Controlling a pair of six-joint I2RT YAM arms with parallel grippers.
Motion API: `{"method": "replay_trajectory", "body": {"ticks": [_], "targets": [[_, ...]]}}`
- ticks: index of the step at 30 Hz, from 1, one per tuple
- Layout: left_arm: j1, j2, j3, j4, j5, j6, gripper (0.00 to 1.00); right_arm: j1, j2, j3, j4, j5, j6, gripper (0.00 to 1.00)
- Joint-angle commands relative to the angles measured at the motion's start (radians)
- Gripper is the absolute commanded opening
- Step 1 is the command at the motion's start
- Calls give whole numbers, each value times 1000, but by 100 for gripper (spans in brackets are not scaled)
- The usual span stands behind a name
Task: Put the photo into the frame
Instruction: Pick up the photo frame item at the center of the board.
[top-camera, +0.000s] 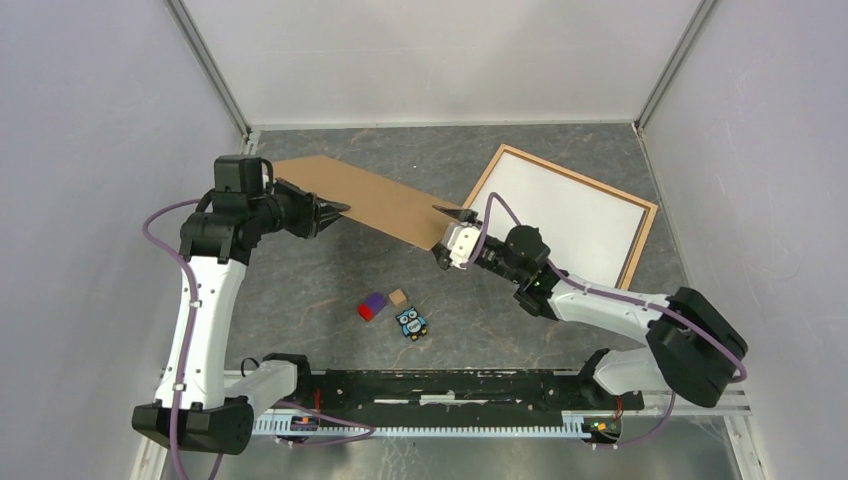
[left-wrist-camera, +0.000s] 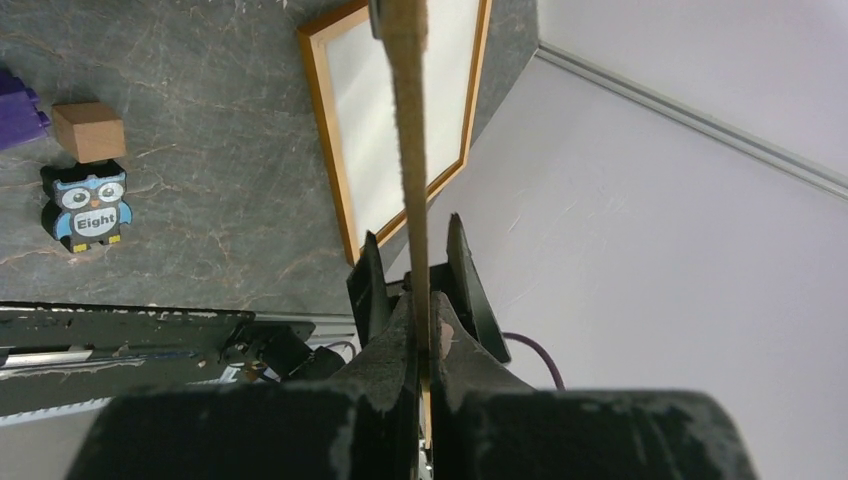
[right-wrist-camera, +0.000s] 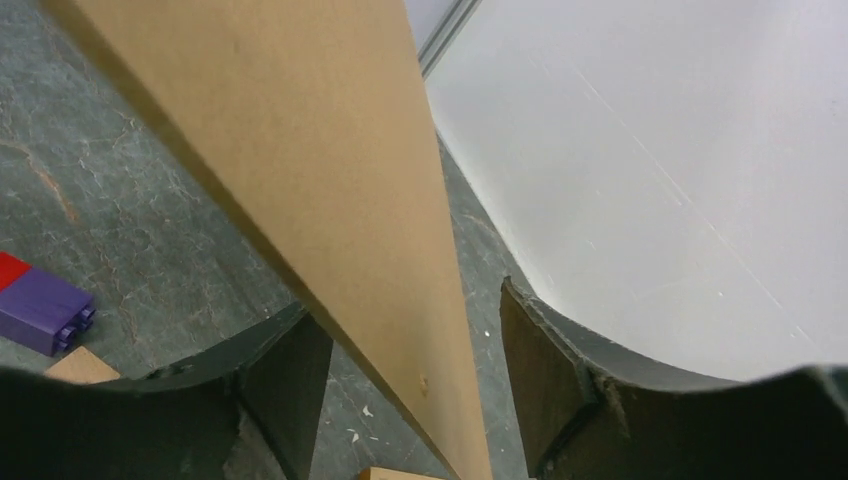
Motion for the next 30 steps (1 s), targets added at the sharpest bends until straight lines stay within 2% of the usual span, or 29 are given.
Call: {"method": "replay_trajectory", "body": {"ticks": [1, 8, 14, 23, 28, 30], "targets": [[-7, 8, 106, 62, 35, 2, 2, -4, 57, 2, 140, -23, -23, 64], [-12, 31, 103, 57, 16, 8, 2, -7, 103, -24, 232, 16, -54, 60], [-12, 51, 123, 57, 11, 12, 2, -19, 133, -34, 277, 65, -71, 53], [-12, 68, 122, 79, 42, 5, 2, -51, 202, 8, 322, 18, -18, 42], [-13, 69, 115, 98, 58, -3, 2, -51, 214, 34, 299, 23, 2, 27], [-12, 66, 98, 132, 76, -19, 2, -51, 206, 39, 285, 37, 29, 14]]}}
